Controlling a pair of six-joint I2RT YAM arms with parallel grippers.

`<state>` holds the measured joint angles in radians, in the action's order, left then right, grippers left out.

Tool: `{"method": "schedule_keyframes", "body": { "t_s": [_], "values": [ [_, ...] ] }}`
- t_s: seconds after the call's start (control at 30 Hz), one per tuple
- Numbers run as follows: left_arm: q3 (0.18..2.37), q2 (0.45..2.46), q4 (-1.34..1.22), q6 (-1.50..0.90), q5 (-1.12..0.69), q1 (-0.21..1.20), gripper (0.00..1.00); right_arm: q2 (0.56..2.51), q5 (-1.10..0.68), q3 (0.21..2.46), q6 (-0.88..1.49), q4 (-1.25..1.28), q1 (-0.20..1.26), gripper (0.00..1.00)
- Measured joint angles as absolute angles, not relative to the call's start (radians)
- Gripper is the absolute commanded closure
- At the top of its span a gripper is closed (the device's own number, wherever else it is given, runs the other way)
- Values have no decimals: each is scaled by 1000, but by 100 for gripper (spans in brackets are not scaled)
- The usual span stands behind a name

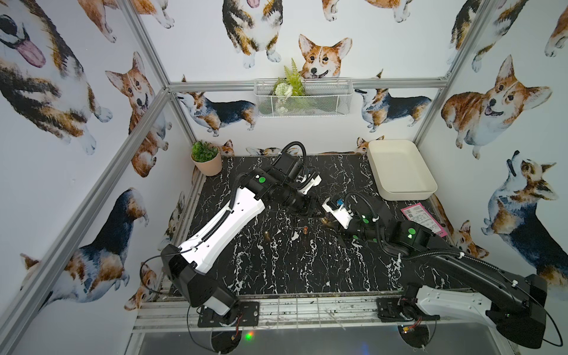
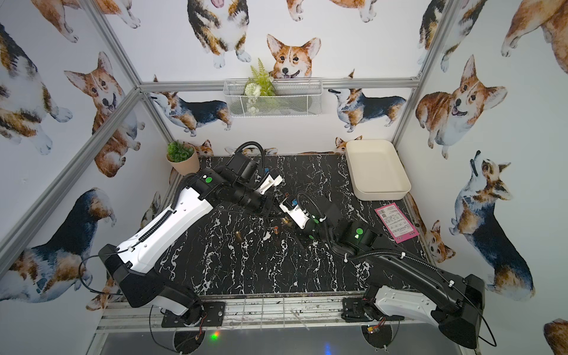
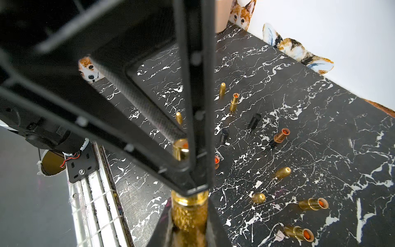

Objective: Open the lipstick cap
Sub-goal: Place the lipstick at the center of the board.

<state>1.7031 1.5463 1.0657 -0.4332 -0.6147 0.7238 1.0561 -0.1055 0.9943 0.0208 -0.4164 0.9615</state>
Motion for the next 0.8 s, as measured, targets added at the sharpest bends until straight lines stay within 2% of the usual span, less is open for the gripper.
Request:
{"method": "schedule_keyframes", "body": {
  "t_s": [0.43, 0.5, 0.63, 0.8],
  "values": [
    [1719, 1557, 1068, -430, -633, 729, 87, 1056, -102, 994, 20, -418, 962, 96],
    [1722, 1558, 1070, -429, -634, 729, 87, 1056, -101, 994, 18, -418, 962, 90],
    [1728, 1561, 1078, -428, -632, 731, 87, 1056, -97, 994, 10, -419, 962, 66],
    [1739, 1562, 1090, -422, -625, 732, 87, 1046, -76, 994, 3, -419, 962, 55]
  ]
}}
